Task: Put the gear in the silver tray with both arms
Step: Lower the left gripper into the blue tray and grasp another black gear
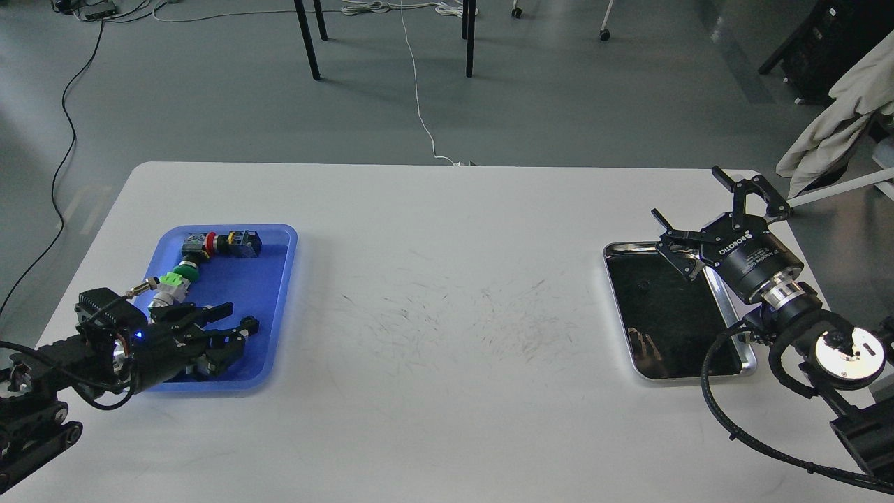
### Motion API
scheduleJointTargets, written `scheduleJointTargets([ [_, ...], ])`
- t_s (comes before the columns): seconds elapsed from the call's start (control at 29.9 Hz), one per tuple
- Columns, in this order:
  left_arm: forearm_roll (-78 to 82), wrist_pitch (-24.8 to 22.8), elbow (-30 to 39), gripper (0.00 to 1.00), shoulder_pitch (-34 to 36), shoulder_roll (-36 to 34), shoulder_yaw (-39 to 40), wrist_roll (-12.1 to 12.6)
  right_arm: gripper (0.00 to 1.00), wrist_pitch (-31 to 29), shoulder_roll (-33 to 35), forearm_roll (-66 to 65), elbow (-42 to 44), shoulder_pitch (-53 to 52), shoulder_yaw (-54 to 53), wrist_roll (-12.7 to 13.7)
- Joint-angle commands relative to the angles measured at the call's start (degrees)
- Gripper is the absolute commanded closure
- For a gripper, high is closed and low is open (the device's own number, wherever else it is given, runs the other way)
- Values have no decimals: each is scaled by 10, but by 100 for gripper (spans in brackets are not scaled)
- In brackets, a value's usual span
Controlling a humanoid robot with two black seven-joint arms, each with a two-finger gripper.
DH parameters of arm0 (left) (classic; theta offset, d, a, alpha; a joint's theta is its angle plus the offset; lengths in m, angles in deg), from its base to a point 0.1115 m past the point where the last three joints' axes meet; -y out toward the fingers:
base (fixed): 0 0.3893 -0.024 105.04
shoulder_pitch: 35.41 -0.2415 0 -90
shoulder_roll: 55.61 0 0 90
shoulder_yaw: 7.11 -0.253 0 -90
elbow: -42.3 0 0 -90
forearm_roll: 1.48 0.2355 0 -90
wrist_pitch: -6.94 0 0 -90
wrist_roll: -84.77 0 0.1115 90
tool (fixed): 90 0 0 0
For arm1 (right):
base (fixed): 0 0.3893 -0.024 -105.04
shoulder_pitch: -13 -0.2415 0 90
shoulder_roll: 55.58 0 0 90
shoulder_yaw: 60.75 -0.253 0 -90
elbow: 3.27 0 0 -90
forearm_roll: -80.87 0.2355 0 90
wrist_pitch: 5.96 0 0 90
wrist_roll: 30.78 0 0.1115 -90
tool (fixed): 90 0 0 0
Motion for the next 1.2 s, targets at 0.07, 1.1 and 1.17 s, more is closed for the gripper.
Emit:
scheduleJointTargets([
  [0.07,1,0,0,54,0,1,0,0,3,0,0,0,0,-1,0,0],
  [1.1,-10,-6,37,90,51,-50,3,0,3,0,2,-10,-3,-5,2,0],
  [1.17,-21,-6,59,90,66,-61,3,0,3,0,2,-10,-3,-6,2,0],
])
